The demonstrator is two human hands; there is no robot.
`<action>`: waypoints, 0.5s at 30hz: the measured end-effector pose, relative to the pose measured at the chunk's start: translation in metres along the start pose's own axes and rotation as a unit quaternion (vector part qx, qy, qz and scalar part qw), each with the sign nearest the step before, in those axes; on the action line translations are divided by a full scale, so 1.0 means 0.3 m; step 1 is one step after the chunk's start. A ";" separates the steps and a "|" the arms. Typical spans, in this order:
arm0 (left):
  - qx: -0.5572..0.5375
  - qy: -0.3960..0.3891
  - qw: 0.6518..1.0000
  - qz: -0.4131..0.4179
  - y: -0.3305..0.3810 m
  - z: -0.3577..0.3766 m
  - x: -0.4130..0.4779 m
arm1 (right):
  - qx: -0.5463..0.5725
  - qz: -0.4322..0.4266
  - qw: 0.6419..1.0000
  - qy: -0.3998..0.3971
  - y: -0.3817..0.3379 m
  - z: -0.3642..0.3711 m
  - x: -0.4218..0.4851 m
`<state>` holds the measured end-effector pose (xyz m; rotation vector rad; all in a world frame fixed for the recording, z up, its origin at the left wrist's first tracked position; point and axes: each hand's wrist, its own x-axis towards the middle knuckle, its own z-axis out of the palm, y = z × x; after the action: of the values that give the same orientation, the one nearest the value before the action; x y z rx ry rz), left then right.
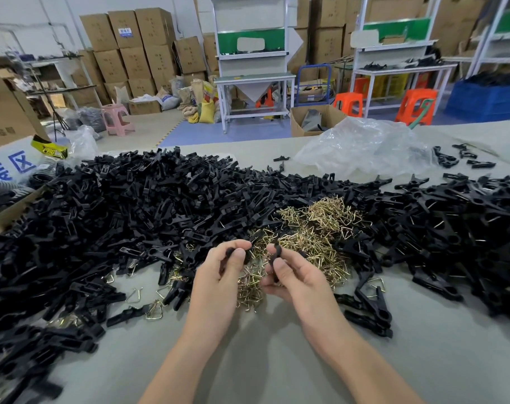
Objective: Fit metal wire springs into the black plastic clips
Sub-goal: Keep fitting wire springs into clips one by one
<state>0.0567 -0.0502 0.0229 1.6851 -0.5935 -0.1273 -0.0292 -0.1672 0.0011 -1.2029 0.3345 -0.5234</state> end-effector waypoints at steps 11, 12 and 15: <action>-0.242 0.018 0.966 -0.094 -0.011 0.000 0.019 | 0.109 0.037 0.993 0.023 -0.014 0.007 0.044; -0.261 0.009 0.960 -0.097 -0.007 0.006 0.017 | 0.095 0.035 0.995 0.024 -0.013 0.007 0.046; -0.255 0.004 0.963 -0.087 0.004 0.028 0.010 | 0.047 0.026 0.998 0.016 -0.012 0.009 0.046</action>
<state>0.0556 -0.0592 0.0229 1.2305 -0.3633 -0.3685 -0.0171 -0.1735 0.0057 -1.0920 0.3639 -0.5078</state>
